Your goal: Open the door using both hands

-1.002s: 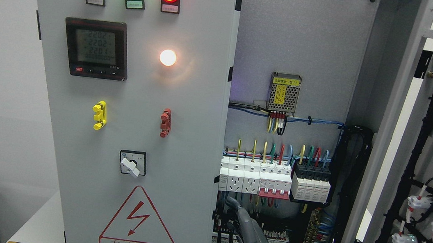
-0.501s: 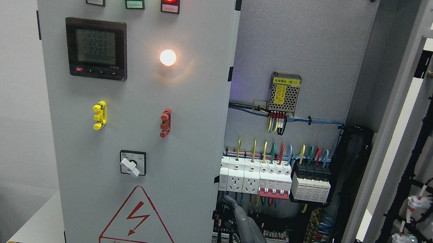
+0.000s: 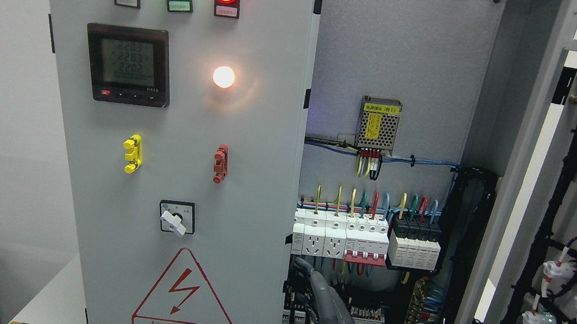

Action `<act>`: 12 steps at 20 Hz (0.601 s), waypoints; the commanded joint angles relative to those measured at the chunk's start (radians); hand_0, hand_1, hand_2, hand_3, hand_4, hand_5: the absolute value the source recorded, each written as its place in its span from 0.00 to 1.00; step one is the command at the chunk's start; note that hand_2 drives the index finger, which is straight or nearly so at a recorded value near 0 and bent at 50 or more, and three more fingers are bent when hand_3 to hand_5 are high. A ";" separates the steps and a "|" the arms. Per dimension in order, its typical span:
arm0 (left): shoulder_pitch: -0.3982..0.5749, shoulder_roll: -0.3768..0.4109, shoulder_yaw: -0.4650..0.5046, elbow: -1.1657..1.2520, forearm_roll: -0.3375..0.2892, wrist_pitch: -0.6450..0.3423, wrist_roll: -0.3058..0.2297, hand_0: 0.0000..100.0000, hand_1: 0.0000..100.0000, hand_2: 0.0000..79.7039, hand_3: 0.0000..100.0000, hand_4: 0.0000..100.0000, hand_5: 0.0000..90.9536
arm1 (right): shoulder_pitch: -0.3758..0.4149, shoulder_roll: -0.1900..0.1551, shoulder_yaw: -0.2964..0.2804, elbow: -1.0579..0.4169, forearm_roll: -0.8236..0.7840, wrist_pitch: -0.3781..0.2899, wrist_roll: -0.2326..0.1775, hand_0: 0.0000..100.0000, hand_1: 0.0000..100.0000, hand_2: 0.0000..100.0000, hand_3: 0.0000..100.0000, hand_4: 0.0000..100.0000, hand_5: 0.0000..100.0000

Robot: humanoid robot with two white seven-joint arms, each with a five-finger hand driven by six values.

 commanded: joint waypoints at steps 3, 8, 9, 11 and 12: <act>0.000 0.000 0.000 0.000 0.020 0.000 -0.004 0.00 0.00 0.00 0.00 0.03 0.00 | -0.021 -0.006 0.011 0.036 -0.030 -0.002 0.039 0.11 0.00 0.00 0.00 0.00 0.00; 0.000 0.000 0.000 0.000 0.020 0.001 -0.004 0.00 0.00 0.00 0.00 0.03 0.00 | -0.021 -0.019 0.011 0.046 -0.032 -0.002 0.041 0.11 0.00 0.00 0.00 0.00 0.00; 0.000 0.000 0.000 0.000 0.020 0.000 -0.004 0.00 0.00 0.00 0.00 0.03 0.00 | -0.023 -0.021 0.011 0.046 -0.032 -0.002 0.044 0.11 0.00 0.00 0.00 0.00 0.00; 0.000 0.000 0.000 0.000 0.020 0.000 -0.004 0.00 0.00 0.00 0.00 0.03 0.00 | -0.029 -0.022 0.011 0.048 -0.032 -0.002 0.051 0.11 0.00 0.00 0.00 0.00 0.00; 0.000 0.000 -0.001 0.000 0.020 0.000 -0.004 0.00 0.00 0.00 0.00 0.03 0.00 | -0.031 -0.022 0.011 0.052 -0.035 -0.002 0.056 0.11 0.00 0.00 0.00 0.00 0.00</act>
